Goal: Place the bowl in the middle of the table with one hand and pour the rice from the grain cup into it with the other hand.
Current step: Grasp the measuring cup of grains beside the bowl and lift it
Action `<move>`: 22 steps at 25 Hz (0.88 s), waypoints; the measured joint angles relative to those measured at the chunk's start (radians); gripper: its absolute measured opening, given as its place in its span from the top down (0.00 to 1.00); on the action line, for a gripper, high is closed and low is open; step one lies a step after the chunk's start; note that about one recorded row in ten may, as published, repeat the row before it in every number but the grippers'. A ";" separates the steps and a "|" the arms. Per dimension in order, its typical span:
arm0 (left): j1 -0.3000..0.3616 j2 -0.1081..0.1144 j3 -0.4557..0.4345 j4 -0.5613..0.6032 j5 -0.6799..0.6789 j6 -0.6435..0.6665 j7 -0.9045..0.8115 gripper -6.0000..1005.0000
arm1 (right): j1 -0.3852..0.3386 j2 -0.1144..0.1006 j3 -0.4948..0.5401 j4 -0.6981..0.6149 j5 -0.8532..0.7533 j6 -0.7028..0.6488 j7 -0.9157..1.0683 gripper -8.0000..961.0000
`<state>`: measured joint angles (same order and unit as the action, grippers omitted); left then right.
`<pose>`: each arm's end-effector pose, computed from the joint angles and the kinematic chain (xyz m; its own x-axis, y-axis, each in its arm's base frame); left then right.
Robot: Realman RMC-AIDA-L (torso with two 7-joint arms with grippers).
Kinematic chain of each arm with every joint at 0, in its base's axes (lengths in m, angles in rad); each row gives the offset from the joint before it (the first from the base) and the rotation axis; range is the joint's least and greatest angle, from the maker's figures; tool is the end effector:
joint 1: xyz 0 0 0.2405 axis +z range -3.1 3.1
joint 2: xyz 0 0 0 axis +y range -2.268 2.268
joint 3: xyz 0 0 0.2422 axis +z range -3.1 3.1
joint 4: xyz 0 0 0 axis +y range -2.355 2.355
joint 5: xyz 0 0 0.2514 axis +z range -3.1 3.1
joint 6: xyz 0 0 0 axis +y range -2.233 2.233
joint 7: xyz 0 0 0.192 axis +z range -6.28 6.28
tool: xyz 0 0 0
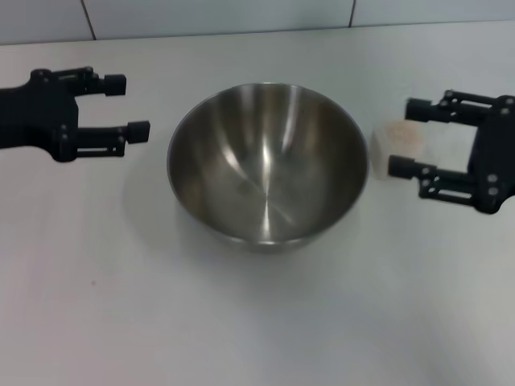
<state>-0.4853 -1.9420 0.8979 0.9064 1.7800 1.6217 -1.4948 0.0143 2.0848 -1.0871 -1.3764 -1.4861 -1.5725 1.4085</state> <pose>-0.2194 0.3943 0.0468 0.8715 0.1630 0.4625 0.2936 -0.9288 -0.2260 0.2086 0.3128 0.0590 0.8234 0.0229 -0.5670 -0.2495 -0.8828 -0.3980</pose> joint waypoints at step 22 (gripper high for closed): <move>0.034 -0.052 0.004 0.004 0.007 0.027 0.069 0.20 | -0.009 0.001 0.361 0.441 0.131 -0.008 -0.271 0.30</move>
<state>-0.4511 -1.9942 0.9020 0.9102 1.7871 1.6486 -1.4258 0.0051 2.0855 -0.7265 -0.9353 -1.3556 -1.5802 1.1375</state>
